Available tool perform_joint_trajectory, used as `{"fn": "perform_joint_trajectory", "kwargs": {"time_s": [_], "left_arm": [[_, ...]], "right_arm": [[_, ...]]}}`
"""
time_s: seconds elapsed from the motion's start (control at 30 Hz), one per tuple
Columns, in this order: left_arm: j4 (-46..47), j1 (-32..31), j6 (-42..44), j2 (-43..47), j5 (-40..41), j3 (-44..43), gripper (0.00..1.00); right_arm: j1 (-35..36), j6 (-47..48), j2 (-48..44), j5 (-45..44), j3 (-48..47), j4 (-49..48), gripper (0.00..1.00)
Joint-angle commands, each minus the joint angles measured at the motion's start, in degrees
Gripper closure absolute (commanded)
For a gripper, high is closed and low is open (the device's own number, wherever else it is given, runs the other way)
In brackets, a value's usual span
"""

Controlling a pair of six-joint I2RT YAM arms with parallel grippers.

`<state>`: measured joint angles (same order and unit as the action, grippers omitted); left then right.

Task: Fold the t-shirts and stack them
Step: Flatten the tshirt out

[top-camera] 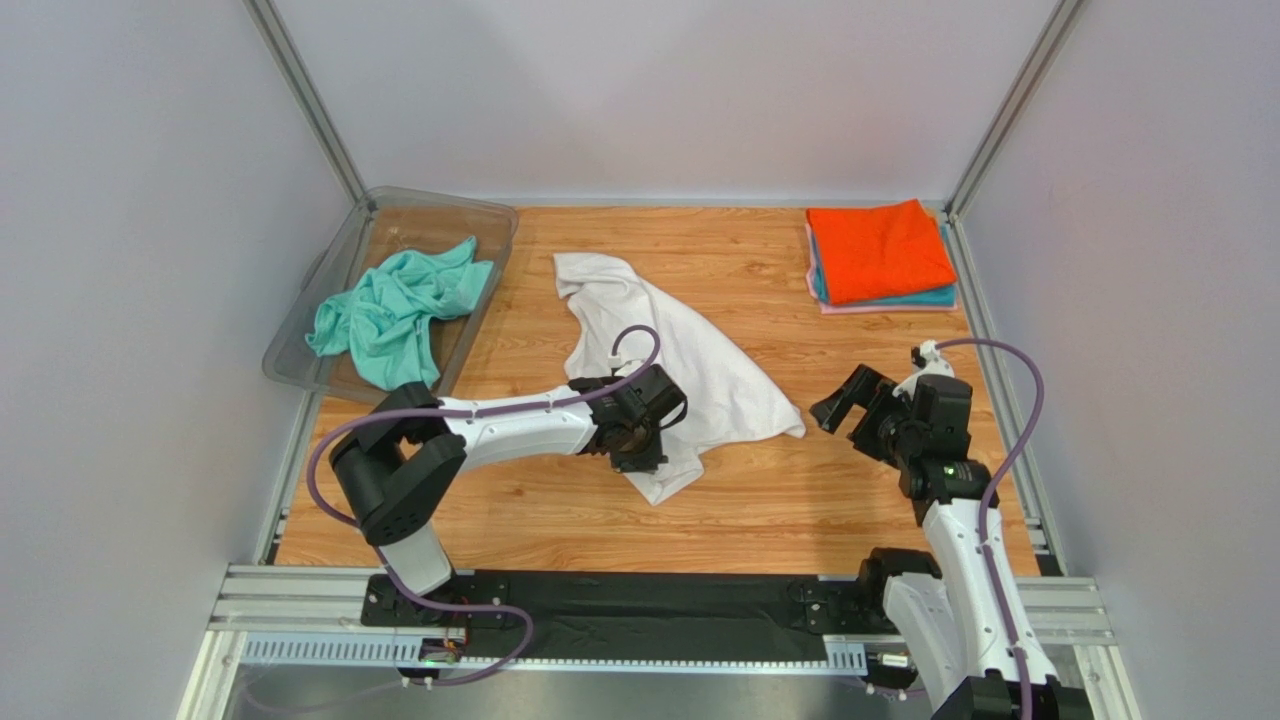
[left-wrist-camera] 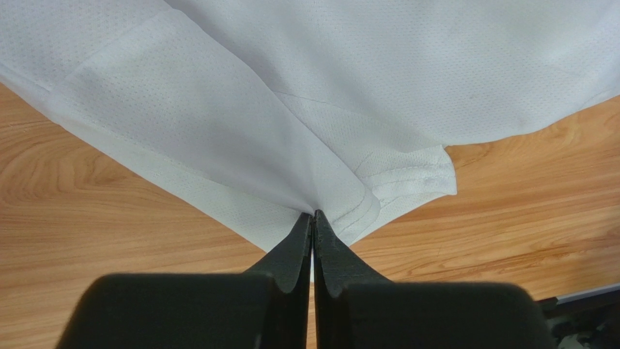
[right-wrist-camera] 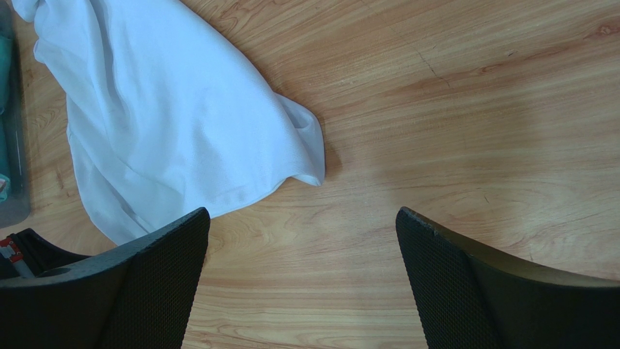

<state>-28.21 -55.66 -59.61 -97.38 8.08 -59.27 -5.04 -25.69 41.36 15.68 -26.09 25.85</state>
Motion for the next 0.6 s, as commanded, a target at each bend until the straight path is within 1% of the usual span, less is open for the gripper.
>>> {"fn": "perform_joint_trajectory", "kwargs": {"time_s": [0.0, 0.1, 0.17, 0.2, 0.3, 0.33, 0.37, 0.4, 0.43, 0.47, 0.5, 0.53, 0.57], "left_arm": [[0.34, 0.2, 0.11, 1.83, -0.6, -1.21, 1.0], [1.31, 0.2, 0.29, 5.17, -0.52, 1.43, 1.0], [1.66, 0.2, 0.38, 10.18, 0.01, 4.14, 1.0], [1.66, 0.2, 0.46, 14.02, 0.36, 5.29, 1.0], [-0.09, 1.34, 0.46, 20.63, 2.12, 9.24, 1.0], [-0.7, 2.04, 0.29, 25.44, 2.47, 10.3, 1.0], [-2.19, 3.87, 0.2, 28.01, 3.25, 12.66, 1.0], [-3.16, 4.94, 0.11, 33.26, 3.87, 13.81, 1.0], [-4.39, 5.73, 0.03, 35.92, 4.83, 14.78, 1.0], [-7.97, 7.48, -0.06, 38.73, 7.72, 16.27, 1.0], [-10.27, 8.02, -0.58, 44.24, 9.66, 16.72, 1.0], [-12.73, 8.54, -1.2, 46.99, 11.85, 16.99, 1.0], [-17.8, 8.98, -1.9, 49.98, 16.4, 17.51, 1.0]], "right_arm": [[0.12, -0.41, -0.85, 0.93, 0.25, -2.03, 0.0], [0.12, -0.24, -0.85, 1.1, 0.16, -2.11, 0.0], [0.12, 0.03, -0.67, 1.81, 0.33, -2.2, 0.0], [0.12, 0.29, -0.58, 2.07, 0.25, -2.29, 0.0], [0.29, 0.91, 0.29, 3.65, 0.16, -2.55, 0.0], [0.64, 1.26, 0.56, 4.26, 0.16, -2.55, 0.0], [0.99, 1.35, 1.26, 4.53, 0.25, -2.9, 0.0], [2.04, 1.52, 1.61, 4.45, 0.25, -2.91, 0.0], [2.75, 1.52, 2.14, 3.84, 0.07, -2.91, 0.0], [3.45, 1.87, 3.45, 3.22, -0.02, -2.47, 0.0], [4.76, 1.96, 4.16, 2.34, -0.54, -2.12, 0.0], [6.95, 2.05, 4.95, 0.42, -0.72, -1.68, 0.0], [8.1, 2.05, 5.65, -0.73, -0.89, -0.98, 0.0]]}}
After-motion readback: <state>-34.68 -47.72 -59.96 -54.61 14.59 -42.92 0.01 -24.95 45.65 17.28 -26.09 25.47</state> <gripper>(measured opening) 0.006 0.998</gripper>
